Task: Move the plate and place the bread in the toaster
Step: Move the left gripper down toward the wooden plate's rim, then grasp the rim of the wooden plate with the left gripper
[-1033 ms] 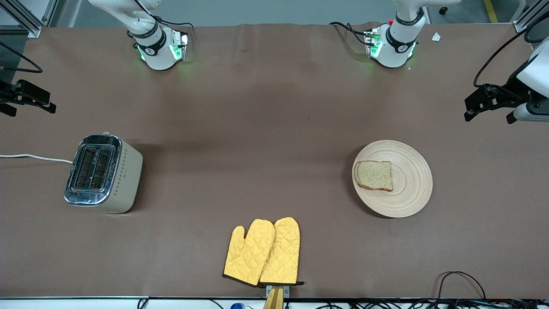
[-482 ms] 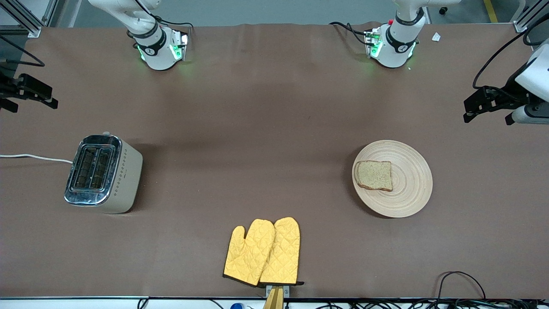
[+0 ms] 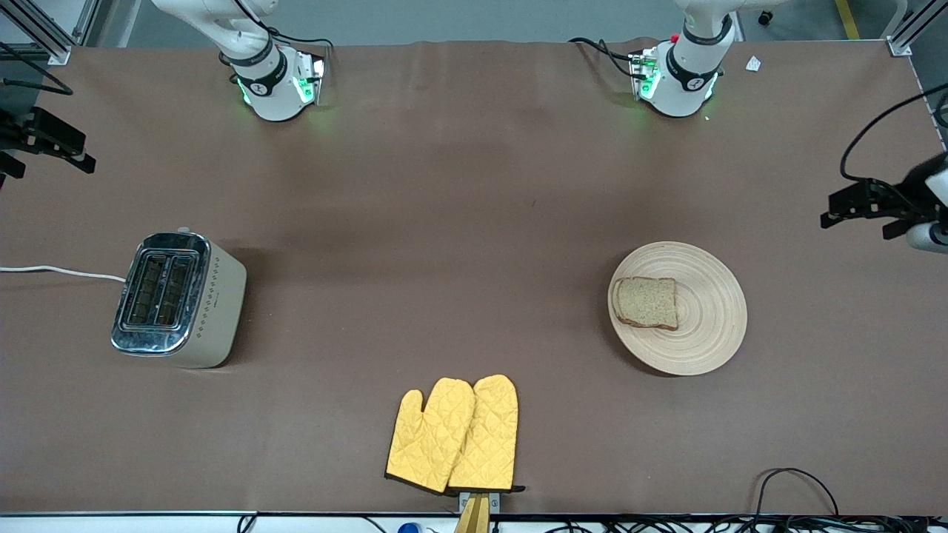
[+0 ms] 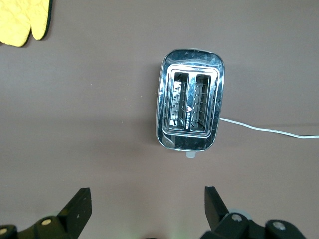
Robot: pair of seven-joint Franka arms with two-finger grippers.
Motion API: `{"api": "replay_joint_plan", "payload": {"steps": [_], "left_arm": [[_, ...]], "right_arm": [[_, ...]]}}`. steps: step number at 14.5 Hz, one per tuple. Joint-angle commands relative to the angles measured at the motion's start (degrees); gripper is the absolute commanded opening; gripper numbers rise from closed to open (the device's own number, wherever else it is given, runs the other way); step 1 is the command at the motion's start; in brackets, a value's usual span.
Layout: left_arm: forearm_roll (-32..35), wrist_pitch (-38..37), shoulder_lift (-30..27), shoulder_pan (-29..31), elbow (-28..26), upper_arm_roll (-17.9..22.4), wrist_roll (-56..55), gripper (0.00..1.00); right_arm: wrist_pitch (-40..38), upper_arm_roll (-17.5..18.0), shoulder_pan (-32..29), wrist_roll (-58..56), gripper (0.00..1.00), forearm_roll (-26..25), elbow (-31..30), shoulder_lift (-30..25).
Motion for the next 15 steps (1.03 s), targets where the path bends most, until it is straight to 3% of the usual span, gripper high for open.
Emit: {"api": "replay_joint_plan", "payload": {"steps": [1,7,15], "left_arm": [[-3.0,-0.5,4.3,2.9,0.7,-0.2,3.6,1.00],[-18.9,2.2,16.9,7.9,0.7,-0.2,3.4,1.00],[-24.2,9.8,29.5,9.7,0.7,-0.2,10.3,1.00]], "right_arm": [[-0.7,0.0,-0.2,1.0,1.00,0.1,0.2,-1.2],[-0.6,0.2,-0.1,1.5,1.00,-1.2,0.1,-1.1],[-1.1,0.3,0.2,1.5,1.00,-1.0,0.1,-1.1]]}}
